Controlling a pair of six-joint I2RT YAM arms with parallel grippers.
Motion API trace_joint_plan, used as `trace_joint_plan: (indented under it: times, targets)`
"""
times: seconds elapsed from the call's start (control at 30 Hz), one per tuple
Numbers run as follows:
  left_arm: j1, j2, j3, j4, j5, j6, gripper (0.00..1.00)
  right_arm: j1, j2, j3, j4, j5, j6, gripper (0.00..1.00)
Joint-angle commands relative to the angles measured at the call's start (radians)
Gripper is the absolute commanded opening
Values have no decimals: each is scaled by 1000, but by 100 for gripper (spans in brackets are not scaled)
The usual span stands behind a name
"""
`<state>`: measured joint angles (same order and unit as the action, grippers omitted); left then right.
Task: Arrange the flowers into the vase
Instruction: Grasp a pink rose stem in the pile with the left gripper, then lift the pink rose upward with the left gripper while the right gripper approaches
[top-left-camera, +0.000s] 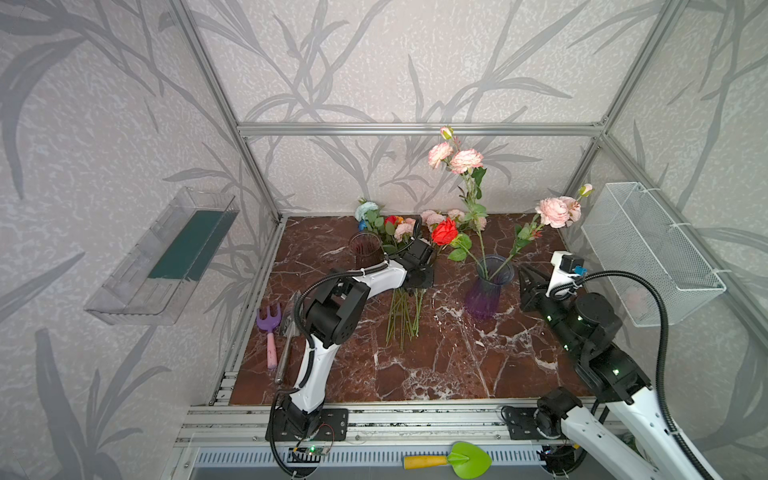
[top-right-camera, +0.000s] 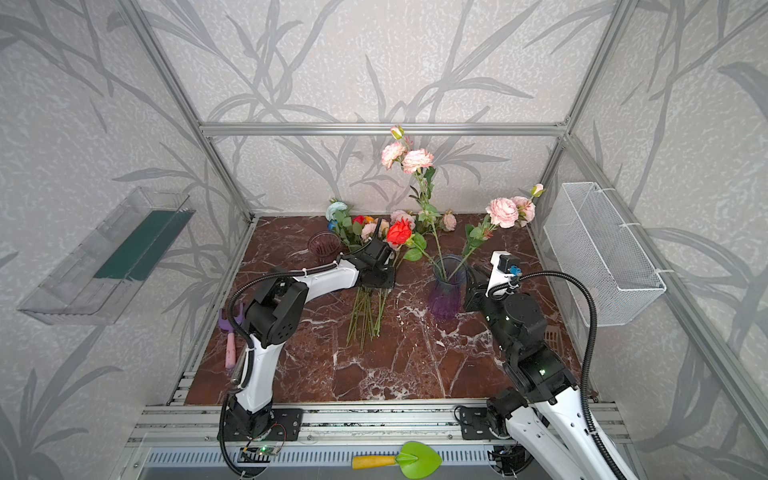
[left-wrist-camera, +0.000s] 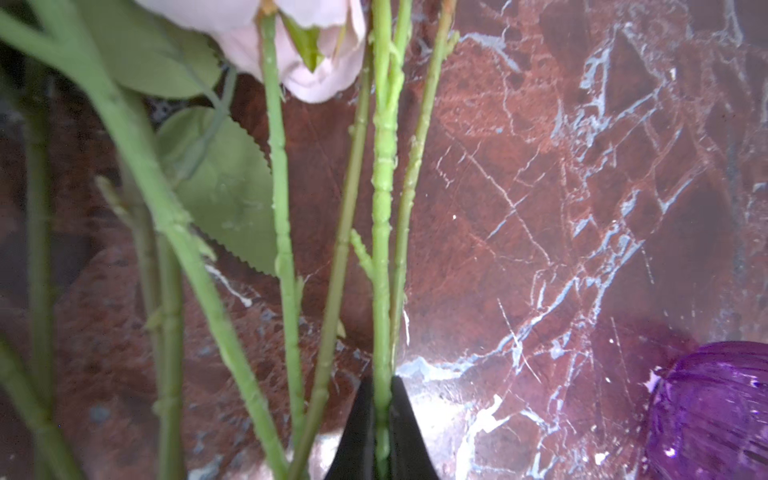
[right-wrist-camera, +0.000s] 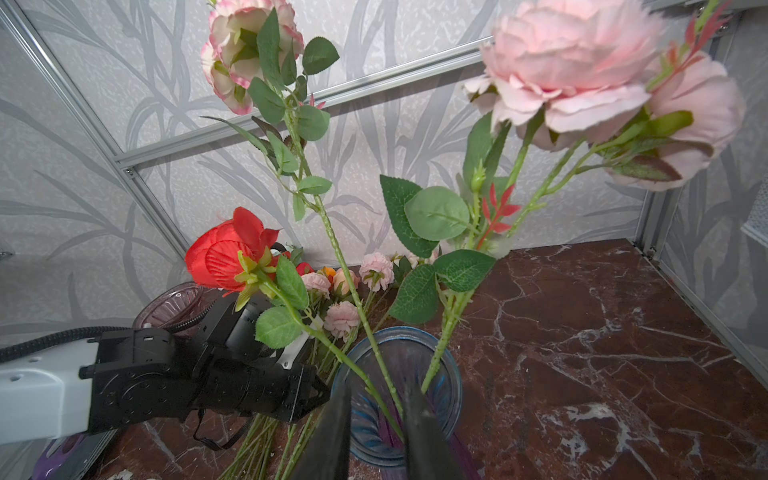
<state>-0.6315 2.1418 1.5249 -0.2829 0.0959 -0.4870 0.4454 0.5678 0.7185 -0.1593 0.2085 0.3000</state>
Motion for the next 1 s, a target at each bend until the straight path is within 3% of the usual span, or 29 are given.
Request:
trace_joint_plan:
  times: [0.0,0.23,0.5,0.7,0.97]
  targets:
    - [2,-98,-6,28,18,-15,8,-3,-9,-9,16,11,0,24]
    - [2,-194,-82,106,52,-59,0,-4,-9,-12,19,9,2,24]
    - [27,-363,-203,299,145,-169,0,-3,-11,5,14,0,1,24]
    - [69,-503,-263,290,107,-216,0,-2,-11,23,2,-13,6,24]
    - [110,-710,-284,193,24,-121,0,-3,6,50,-3,-37,14,24]
